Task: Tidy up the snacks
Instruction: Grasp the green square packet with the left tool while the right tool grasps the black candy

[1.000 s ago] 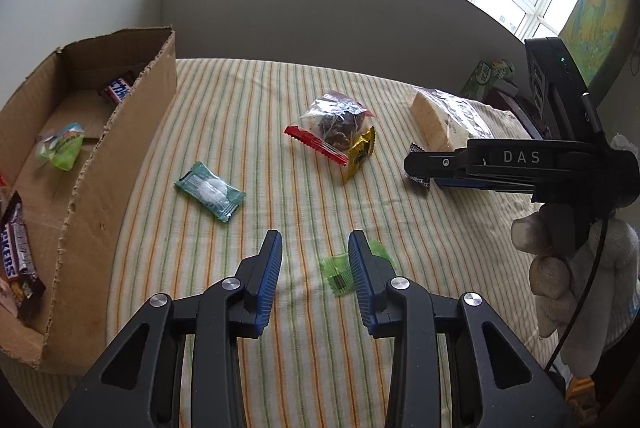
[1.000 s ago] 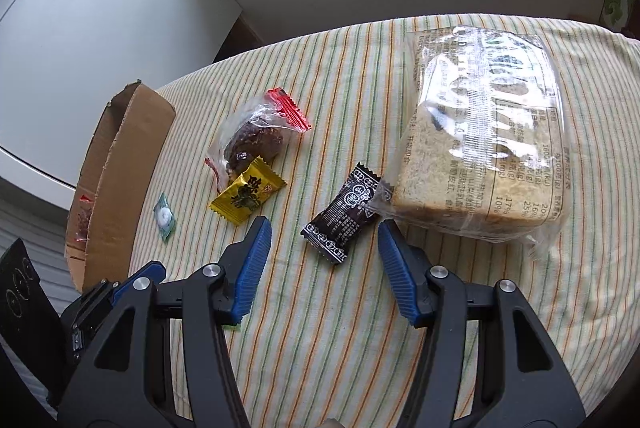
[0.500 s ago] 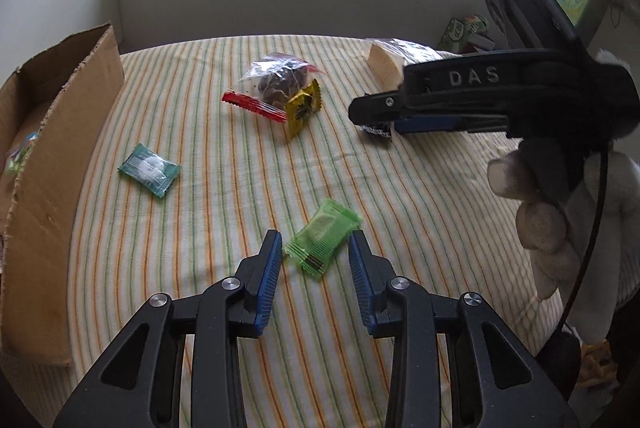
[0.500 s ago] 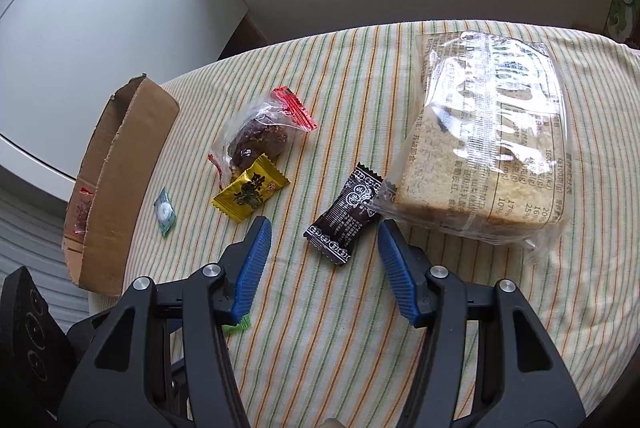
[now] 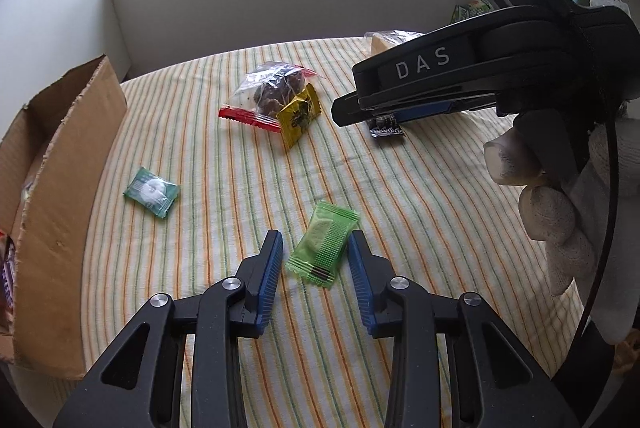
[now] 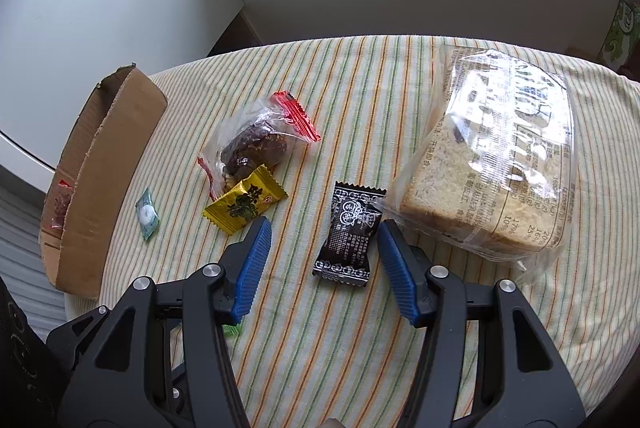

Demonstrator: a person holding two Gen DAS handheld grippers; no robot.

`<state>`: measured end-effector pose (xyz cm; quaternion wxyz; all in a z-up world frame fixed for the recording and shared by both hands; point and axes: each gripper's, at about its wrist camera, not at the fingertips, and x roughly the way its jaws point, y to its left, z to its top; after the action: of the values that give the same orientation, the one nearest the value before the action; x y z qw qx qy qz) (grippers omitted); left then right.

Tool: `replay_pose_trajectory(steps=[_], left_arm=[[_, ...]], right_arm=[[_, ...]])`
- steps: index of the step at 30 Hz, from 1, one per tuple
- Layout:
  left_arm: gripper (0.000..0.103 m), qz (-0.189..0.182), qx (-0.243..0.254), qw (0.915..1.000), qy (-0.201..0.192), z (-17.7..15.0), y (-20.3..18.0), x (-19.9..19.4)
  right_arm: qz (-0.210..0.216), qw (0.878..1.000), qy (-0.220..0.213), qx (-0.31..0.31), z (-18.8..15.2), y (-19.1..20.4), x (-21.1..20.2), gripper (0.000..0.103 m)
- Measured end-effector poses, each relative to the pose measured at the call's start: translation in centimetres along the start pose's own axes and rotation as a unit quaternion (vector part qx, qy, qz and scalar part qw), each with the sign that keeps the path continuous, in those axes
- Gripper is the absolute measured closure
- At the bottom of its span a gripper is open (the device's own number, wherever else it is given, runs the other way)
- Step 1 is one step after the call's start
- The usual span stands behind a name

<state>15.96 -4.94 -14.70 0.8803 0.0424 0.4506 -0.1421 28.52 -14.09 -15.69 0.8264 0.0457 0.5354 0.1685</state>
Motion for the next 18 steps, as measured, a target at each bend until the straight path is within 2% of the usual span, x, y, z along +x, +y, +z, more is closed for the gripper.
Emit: replay_pose_trajectory(steps=[3,6,10,18], left_arm=[[0.077,0.007,-0.008,0.9999,-0.001,0.1,0.0,0.1],[0.081,0.019,-0.005,0.9998,-0.004,0.4,0.2,0.3],[0.082,0.018,-0.014,0.9997,-0.005,0.3,0.3,0.0],[0.085,0.025,-0.033,0.9991,-0.009,0.2,1.1,-0.6]], right_arm=[[-0.010,1.000,0.002,-0.010,0.1,0.4,0.2,0.045],[-0.033,0.999,0.003,-0.026,-0.1,0.6,0.2,0.060],[-0.061,0.997,0.005,-0.054,-0.5,0.8,0.2,0.076],[-0.056,0.997,-0.001,-0.060,-1.4,0.3,-0.7,0.077]])
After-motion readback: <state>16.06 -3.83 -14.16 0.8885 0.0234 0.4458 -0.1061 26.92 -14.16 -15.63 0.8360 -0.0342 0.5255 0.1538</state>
